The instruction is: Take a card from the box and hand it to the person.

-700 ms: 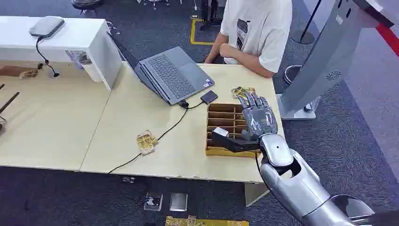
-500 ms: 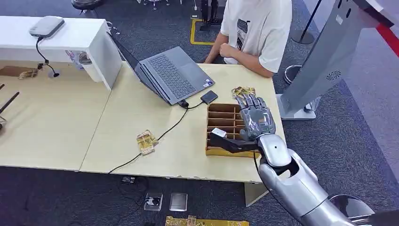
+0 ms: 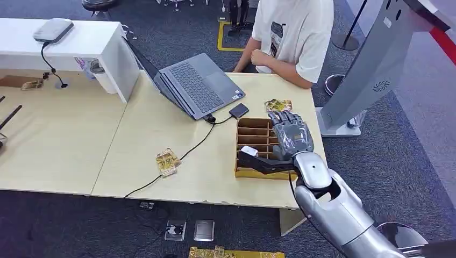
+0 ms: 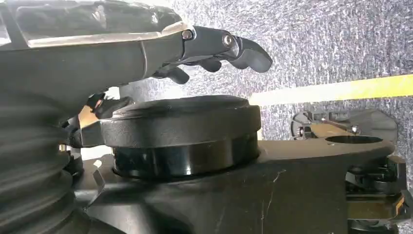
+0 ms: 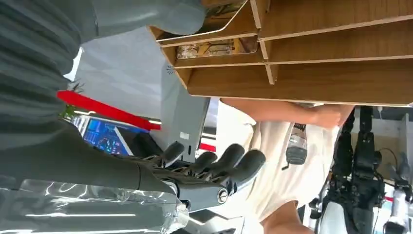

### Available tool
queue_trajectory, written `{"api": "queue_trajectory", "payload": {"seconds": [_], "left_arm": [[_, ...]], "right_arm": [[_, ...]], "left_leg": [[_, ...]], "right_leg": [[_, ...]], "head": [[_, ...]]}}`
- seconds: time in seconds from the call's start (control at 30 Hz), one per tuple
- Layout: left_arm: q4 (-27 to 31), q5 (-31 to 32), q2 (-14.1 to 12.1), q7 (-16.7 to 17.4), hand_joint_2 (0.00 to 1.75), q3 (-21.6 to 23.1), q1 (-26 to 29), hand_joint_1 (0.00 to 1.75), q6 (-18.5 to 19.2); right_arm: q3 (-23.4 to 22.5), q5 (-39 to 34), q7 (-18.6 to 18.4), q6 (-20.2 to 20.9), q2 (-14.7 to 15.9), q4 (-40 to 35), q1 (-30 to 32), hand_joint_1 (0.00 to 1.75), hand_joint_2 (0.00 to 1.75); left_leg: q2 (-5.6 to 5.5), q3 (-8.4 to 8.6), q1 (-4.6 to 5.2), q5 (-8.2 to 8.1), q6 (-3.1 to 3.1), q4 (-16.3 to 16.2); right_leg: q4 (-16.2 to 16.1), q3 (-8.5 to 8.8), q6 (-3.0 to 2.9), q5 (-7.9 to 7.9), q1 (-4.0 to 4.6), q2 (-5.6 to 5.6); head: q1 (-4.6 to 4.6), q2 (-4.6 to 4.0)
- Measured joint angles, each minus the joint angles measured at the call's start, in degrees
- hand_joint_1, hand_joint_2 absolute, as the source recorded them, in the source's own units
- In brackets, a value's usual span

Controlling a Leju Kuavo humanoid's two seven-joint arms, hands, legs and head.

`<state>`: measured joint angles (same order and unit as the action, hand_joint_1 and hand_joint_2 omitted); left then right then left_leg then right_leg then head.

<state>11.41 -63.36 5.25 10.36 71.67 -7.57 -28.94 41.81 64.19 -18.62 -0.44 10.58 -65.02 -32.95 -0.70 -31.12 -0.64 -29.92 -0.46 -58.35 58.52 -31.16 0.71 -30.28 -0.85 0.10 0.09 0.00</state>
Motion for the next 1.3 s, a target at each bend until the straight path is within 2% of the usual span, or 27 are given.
{"api": "queue_trajectory", "payload": {"seconds": [0.03, 0.43, 0.6, 0.67, 0.77, 1.3], "left_arm": [[0.00, 0.00, 0.00, 0.00, 1.75, 0.00, 0.00, 0.00, 0.00], [0.00, 0.15, 0.00, 0.00, 1.75, 0.04, -0.03, 0.00, 0.13], [0.00, 0.33, 0.00, -0.11, 1.75, 0.07, -0.04, 0.00, 0.39], [0.00, 0.33, 0.00, -0.11, 1.75, 0.11, -0.05, 0.00, 0.57], [0.00, 0.35, 0.00, -0.11, 1.75, 0.11, -0.06, 0.00, 0.57], [0.00, 0.42, -0.02, -0.35, 1.75, 0.11, -0.07, 0.00, 0.63]], "right_arm": [[0.00, -0.04, -0.07, 0.15, 0.02, 0.04, -0.08, 0.56, 1.75], [0.28, -0.98, -0.24, 1.23, 0.66, 0.33, -0.37, 0.40, 1.75], [0.44, -1.03, -0.24, 1.44, 0.81, 0.39, -0.40, 0.44, 1.75], [0.50, -1.16, -0.22, 1.53, 0.85, 0.52, -0.49, 0.56, 1.75], [0.66, -1.27, -0.07, 1.60, 0.85, 0.72, -0.82, 0.61, 1.75], [1.88, -1.95, 0.26, 1.58, 0.81, 1.73, -1.35, 0.54, 1.75]], "left_leg": [[0.00, 0.01, 0.00, 0.00, 0.00, 0.00], [0.00, 0.00, 0.00, 0.00, 0.00, 0.00], [0.00, 0.00, 0.00, 0.00, 0.00, 0.00], [0.00, 0.00, 0.00, 0.00, 0.00, 0.00], [0.00, 0.00, 0.00, 0.00, 0.00, 0.00], [0.00, -0.01, 0.00, 0.00, 0.00, 0.00]], "right_leg": [[0.00, 0.00, 0.00, 0.00, 0.00, 0.00], [0.00, 0.00, 0.00, 0.00, 0.00, 0.00], [0.00, 0.00, 0.00, 0.00, 0.00, 0.00], [0.00, 0.00, 0.00, 0.00, 0.00, 0.00], [0.00, 0.00, 0.00, 0.00, 0.00, 0.00], [0.00, 0.00, 0.00, 0.00, 0.00, 0.00]], "head": [[0.02, 0.00], [-0.02, 0.00], [0.00, 0.00], [0.02, 0.00], [0.02, 0.00], [0.02, 0.00]]}}
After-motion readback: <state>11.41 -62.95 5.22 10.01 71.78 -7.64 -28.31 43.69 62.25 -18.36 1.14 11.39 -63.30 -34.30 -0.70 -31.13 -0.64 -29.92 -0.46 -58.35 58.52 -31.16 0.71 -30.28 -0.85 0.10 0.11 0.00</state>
